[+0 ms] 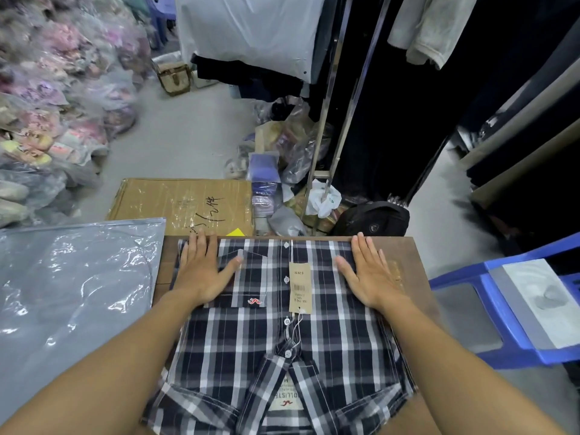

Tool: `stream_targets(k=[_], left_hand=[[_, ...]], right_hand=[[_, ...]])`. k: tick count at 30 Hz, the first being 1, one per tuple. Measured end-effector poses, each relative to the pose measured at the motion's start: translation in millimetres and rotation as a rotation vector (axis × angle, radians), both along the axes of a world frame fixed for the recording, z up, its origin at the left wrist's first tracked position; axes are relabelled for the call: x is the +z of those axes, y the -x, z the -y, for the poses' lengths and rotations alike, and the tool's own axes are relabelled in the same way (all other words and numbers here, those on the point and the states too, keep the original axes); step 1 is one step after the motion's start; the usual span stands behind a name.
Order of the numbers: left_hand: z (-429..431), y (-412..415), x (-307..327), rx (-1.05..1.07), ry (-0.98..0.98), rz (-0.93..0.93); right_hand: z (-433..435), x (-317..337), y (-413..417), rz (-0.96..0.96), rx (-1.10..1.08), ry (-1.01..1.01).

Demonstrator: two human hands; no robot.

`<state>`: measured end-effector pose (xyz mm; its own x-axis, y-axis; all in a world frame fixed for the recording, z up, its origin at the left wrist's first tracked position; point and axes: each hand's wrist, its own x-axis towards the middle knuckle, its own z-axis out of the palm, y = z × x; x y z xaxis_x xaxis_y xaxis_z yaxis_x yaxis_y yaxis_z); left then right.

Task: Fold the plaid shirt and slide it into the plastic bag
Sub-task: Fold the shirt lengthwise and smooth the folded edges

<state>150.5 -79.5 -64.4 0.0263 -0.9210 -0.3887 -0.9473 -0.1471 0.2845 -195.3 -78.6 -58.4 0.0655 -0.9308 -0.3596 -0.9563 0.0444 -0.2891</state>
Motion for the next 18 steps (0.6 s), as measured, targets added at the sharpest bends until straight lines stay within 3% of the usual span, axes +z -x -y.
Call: stream_targets(k=[3, 6, 10, 16, 18], left_hand=[[-3.4, -2.3, 17.8, -0.069, 0.025, -0.037], [-22.8, 18.7, 35.7, -0.32, 0.086, -0.056], [-49.9, 57.8, 41.7, -0.579, -0.03, -0.047], [-62.0, 80.1, 30.4, -0.617, -0.129, 0.007], [-61.8, 81.0, 31.5, -0.614, -0.133, 0.006]], right_hand=[[-5.0, 8.3, 4.5, 0.085, -0.085, -0.007], [-18.9, 11.8, 7.4, 0.076, -0.171, 0.088], [-39.5, 21.6, 9.5, 0.218, -0.366, 0.071], [-68.0, 25.5, 23.8, 0.2, -0.58, -0.087], [-74.3, 24.7, 26.7, 0.291, -0.615, -0.111]])
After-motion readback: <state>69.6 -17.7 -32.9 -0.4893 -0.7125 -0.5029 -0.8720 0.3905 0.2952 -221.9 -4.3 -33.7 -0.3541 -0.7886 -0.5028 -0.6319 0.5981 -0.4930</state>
